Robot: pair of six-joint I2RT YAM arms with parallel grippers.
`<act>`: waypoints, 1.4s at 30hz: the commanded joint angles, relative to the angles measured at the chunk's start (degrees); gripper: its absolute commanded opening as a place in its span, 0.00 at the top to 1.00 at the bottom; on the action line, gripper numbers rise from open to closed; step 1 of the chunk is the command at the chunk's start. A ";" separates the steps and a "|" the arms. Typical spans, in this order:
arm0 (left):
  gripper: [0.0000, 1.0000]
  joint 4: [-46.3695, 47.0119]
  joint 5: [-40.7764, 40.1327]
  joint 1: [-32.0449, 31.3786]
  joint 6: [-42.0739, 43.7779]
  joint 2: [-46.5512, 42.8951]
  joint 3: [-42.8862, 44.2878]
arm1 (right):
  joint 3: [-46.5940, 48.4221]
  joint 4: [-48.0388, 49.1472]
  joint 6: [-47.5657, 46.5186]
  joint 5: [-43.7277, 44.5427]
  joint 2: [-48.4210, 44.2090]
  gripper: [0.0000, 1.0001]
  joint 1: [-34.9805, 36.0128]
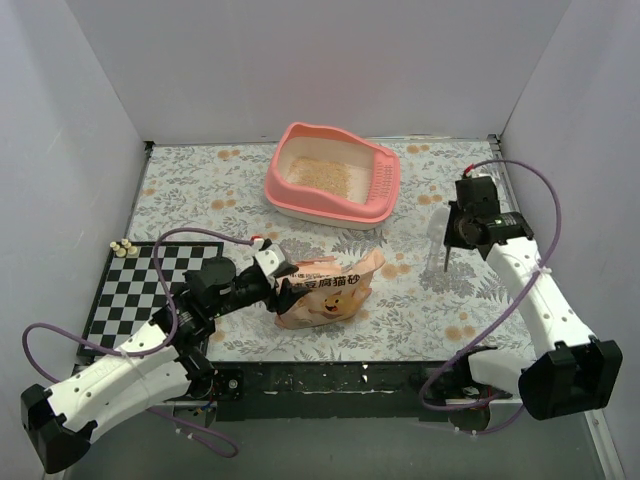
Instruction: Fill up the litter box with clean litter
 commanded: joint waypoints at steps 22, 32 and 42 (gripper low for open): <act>0.36 6.52 20.65 0.51 -37.07 24.34 38.30 | 15.41 28.73 3.12 -78.47 -12.92 0.99 5.29; 0.40 17.25 15.46 3.40 -41.04 19.51 32.15 | 10.83 47.83 18.52 -83.85 -13.98 0.99 5.81; 0.43 25.87 16.43 6.04 -43.24 18.45 28.28 | 8.01 55.48 24.94 -83.59 -12.66 0.99 9.06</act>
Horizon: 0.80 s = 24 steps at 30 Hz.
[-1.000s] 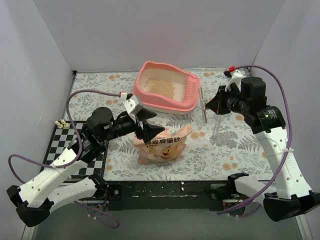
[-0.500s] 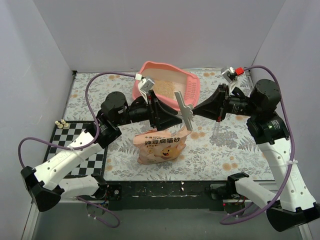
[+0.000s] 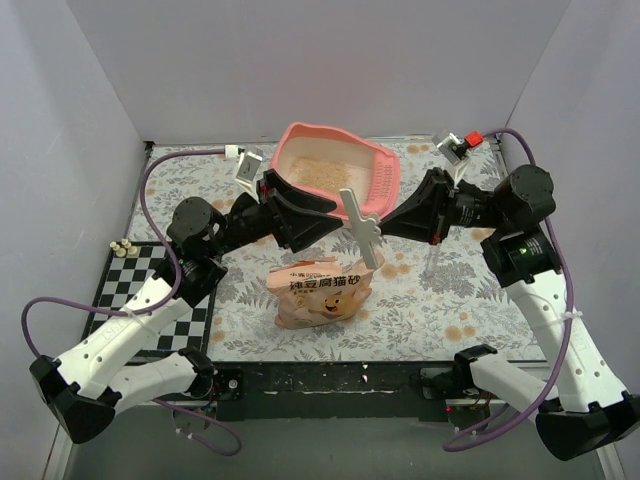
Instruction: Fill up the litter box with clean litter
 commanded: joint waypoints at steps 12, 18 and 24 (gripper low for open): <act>0.57 8.72 1.86 2.38 -3.16 -0.17 -2.50 | 0.01 4.74 0.99 3.38 3.18 0.99 6.75; 0.81 10.12 2.56 2.91 -3.51 -0.26 -3.03 | 0.10 4.39 0.12 3.91 4.32 0.99 8.24; 1.00 11.71 3.26 3.08 -3.60 -1.14 -3.73 | 0.28 -0.79 -4.19 3.82 5.46 0.99 8.51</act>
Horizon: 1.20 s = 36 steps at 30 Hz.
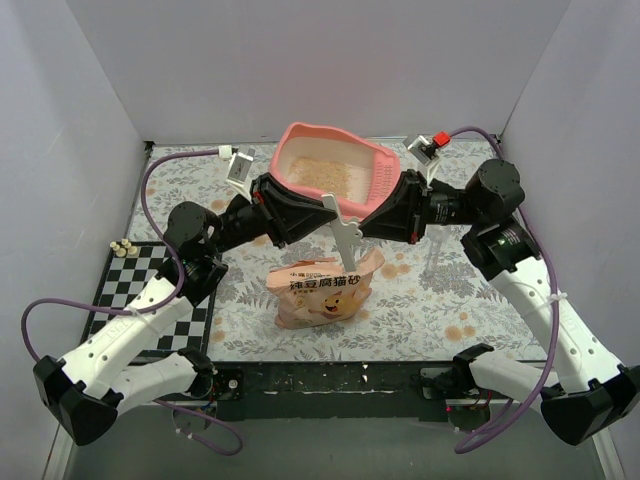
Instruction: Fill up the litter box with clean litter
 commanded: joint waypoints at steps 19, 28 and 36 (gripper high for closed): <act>1.00 -8.93 -1.42 0.61 5.21 -5.02 1.94 | 11.26 -32.03 -34.24 8.03 -0.66 0.50 0.14; 1.00 -10.35 -0.45 0.61 5.12 -4.85 2.73 | 10.48 -22.92 -29.53 -5.34 0.92 0.42 0.22; 1.00 -10.52 -0.01 0.61 5.47 -4.59 3.17 | 9.41 -14.45 -22.56 -4.47 2.59 0.30 1.19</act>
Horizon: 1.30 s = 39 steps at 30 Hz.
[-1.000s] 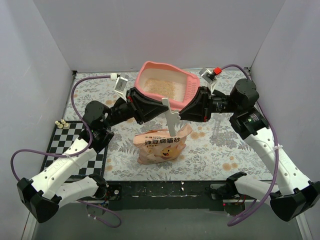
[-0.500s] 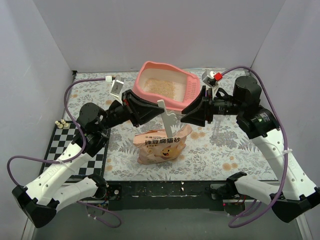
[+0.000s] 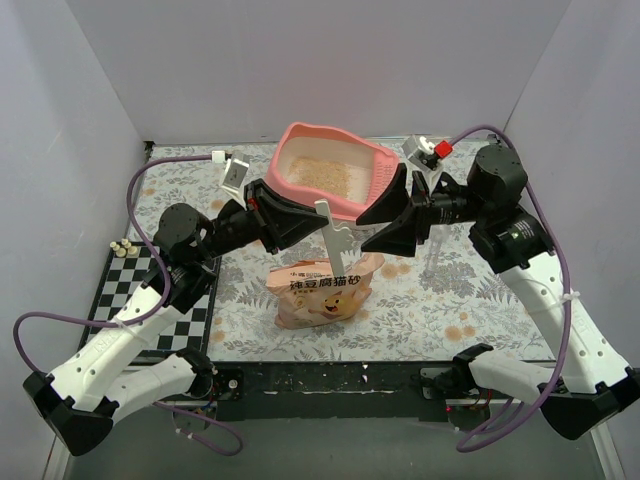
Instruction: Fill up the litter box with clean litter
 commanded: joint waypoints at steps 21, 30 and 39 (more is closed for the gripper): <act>1.00 1.84 0.25 0.09 -0.28 -1.24 1.48 | 0.54 7.48 4.19 3.16 4.38 0.83 6.77; 0.46 -9.39 0.69 0.09 9.29 -5.81 1.13 | 3.17 -0.86 -1.69 10.80 3.23 0.99 6.69; 0.38 -27.76 -2.74 0.09 21.33 -10.30 -4.58 | 11.52 -20.80 -16.43 20.30 4.29 0.99 4.93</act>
